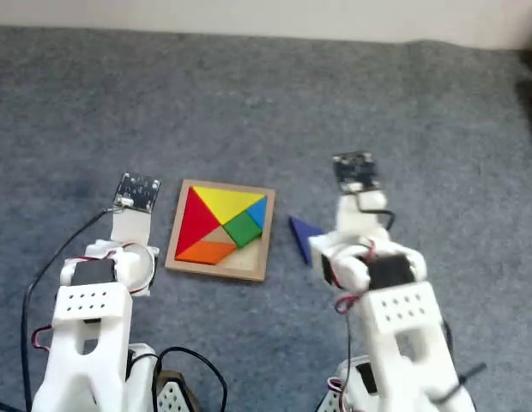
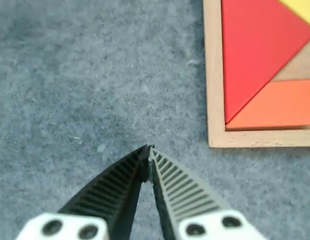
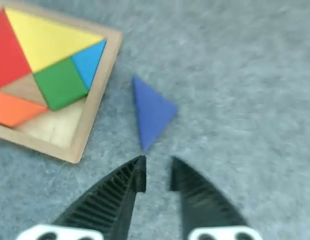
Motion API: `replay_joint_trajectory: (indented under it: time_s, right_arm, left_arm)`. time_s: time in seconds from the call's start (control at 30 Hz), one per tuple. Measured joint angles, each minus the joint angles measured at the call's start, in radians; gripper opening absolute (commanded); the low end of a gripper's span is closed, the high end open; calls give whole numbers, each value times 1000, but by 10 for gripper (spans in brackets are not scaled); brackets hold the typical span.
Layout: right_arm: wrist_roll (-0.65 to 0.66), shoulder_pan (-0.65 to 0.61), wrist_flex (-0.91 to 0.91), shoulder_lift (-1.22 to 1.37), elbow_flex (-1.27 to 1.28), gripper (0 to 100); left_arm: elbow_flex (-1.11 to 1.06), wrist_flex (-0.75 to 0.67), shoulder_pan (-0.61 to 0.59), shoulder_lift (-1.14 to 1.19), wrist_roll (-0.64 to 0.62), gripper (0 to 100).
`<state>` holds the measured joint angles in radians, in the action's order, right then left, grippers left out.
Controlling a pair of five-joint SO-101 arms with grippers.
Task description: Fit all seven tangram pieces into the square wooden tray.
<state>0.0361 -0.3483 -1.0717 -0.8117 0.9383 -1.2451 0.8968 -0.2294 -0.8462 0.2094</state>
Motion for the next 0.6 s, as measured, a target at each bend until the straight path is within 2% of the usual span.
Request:
replay_joint_trajectory:
  time_s: [0.37,0.6]
  right_arm:
    - [0,-95,236,371,-23,217]
    - [0,-97,264,569,-170,217]
  left_arm:
    - [-2,0,0,0,0,28]
    - [-2,-15,0,0,0,28]
